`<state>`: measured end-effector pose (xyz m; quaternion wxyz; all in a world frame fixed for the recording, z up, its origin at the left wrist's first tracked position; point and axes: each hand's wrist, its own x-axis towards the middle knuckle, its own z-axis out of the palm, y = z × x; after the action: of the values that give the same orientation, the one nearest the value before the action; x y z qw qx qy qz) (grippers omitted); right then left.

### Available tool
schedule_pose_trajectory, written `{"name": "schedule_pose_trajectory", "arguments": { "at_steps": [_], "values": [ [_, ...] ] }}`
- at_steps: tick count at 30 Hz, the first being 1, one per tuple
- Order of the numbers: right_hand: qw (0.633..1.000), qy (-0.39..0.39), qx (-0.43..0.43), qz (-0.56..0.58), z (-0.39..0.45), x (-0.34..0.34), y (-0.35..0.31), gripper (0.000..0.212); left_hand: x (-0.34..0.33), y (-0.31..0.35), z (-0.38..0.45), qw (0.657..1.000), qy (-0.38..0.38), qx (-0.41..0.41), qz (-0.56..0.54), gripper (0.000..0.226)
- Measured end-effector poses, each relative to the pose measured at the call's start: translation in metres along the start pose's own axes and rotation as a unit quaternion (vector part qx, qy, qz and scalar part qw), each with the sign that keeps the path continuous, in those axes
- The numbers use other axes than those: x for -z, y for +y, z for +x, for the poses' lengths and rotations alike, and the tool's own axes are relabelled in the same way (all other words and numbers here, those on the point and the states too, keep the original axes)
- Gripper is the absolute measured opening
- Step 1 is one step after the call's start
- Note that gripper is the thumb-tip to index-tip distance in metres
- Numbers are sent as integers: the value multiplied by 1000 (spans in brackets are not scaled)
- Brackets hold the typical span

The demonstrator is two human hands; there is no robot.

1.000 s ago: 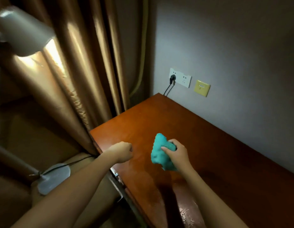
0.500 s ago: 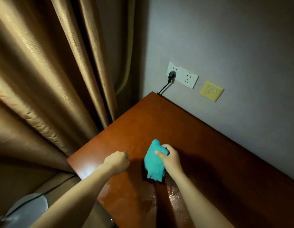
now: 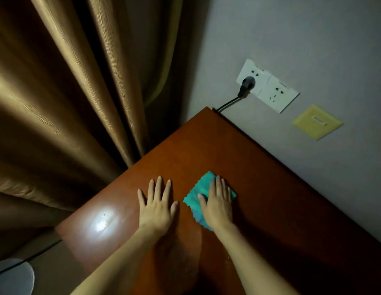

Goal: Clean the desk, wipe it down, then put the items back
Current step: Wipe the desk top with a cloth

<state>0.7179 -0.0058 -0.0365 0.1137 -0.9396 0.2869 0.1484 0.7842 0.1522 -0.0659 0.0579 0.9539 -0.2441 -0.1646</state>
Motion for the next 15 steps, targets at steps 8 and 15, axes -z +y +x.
{"name": "schedule_pose_trajectory", "arguments": {
  "at_steps": [8,15],
  "values": [
    [992,60,88,-63,79,-8,12,67,-5,11,62,997,71,22,0,62],
    [998,60,13,-34,183,29,-31,77,-16,15,80,991,130,38,-4,63]
  ]
}}
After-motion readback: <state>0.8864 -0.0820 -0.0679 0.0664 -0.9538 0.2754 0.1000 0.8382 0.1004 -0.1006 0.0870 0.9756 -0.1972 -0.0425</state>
